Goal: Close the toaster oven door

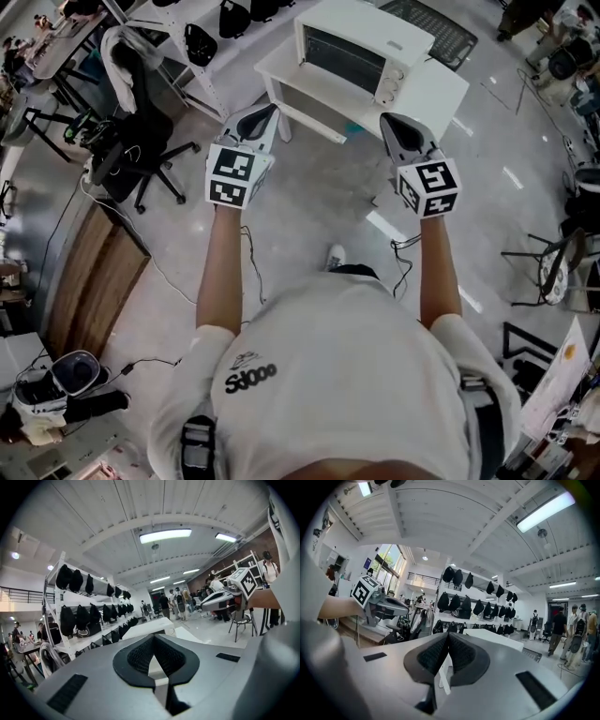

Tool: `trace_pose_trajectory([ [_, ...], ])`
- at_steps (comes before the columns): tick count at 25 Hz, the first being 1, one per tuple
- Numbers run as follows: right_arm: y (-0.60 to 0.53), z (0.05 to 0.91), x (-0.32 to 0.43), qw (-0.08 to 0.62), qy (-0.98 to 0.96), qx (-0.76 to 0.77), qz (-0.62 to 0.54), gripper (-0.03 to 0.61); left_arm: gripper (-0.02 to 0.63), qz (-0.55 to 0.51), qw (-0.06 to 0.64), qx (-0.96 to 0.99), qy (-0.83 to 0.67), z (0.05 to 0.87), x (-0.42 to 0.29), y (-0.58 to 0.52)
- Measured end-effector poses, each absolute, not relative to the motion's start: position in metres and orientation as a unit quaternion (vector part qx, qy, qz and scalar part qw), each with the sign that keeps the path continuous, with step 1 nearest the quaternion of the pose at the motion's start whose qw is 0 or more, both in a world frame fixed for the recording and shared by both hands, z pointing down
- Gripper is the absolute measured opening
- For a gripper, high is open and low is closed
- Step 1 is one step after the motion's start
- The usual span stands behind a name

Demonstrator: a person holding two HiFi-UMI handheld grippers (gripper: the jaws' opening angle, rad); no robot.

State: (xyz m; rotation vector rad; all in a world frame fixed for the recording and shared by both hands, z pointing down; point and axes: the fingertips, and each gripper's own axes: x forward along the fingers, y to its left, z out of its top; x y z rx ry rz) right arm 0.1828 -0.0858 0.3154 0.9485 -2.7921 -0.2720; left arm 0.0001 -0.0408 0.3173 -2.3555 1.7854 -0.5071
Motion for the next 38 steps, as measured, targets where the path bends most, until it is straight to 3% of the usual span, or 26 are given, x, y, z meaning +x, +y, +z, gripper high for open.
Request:
trace_pose_trajectory([
  [10, -0.202, 0.335, 0.163, 0.093, -0.946, 0.307, -0.046, 0.009, 0.018, -0.178, 0.039, -0.784, 0.594, 0.339, -0.026, -0.154],
  [16, -0.237, 0.346, 0.116, 0.055, -0.952, 0.3, 0.005, 0.009, 0.018, -0.182, 0.022, -0.794, 0.579, 0.364, -0.078, -0.206],
  [27, -0.316, 0.362, 0.038, 0.067, -0.898, 0.435, -0.004, 0.009, 0.018, -0.195, 0.034, -0.848, 0.491, 0.407, -0.172, -0.31],
  [38, -0.328, 0.434, -0.018, 0.1, -0.879, 0.457, 0.09, 0.009, 0.034, -0.212, -0.071, -0.877, 0.424, 0.54, -0.218, -0.361],
])
